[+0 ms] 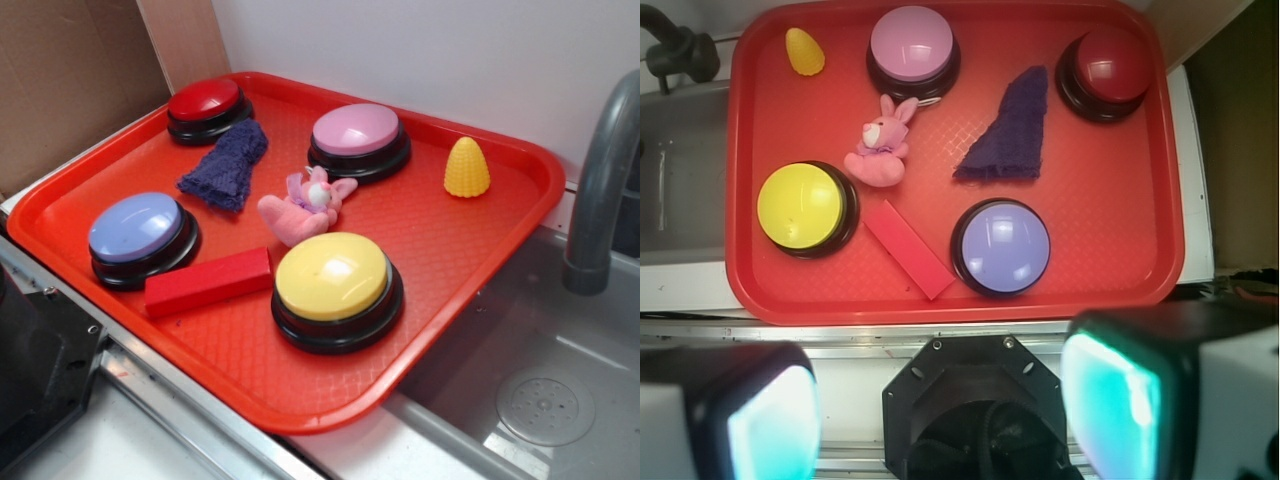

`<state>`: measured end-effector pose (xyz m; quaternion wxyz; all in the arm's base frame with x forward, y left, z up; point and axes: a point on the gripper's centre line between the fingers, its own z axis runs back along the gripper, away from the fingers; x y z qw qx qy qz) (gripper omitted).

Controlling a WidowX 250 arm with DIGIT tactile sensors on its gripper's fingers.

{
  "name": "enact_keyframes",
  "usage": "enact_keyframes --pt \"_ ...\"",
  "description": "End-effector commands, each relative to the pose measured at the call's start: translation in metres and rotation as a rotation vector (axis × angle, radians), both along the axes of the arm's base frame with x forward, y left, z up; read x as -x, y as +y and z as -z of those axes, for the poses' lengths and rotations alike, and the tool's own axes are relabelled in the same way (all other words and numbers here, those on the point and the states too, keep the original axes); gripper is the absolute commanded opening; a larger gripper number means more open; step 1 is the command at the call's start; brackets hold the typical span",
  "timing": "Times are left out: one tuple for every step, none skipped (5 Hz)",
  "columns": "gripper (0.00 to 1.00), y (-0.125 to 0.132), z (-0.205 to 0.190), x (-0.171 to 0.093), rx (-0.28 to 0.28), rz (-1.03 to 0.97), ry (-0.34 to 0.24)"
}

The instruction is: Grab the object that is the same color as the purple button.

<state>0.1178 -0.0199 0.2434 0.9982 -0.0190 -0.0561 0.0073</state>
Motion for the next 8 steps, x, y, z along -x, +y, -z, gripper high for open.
enact_keyframes --pt "1.00 0.000 0.000 0.000 0.000 0.000 0.000" --pt "1.00 0.030 0.010 -0.019 -0.013 -0.247 -0.082" --pt "1.00 0.047 0.024 -0.034 -0.034 -0.441 -0.095" --pt "1.00 0.062 0.048 -0.053 -0.056 -0.563 -0.094" --pt "1.00 0.075 0.087 -0.076 -0.072 -0.596 -0.061" --pt "1.00 0.074 0.115 -0.090 -0.086 -0.580 -0.035" --pt "1.00 0.074 0.138 -0.096 -0.105 -0.529 -0.018" --pt "1.00 0.081 0.168 -0.107 -0.120 -0.393 -0.020"
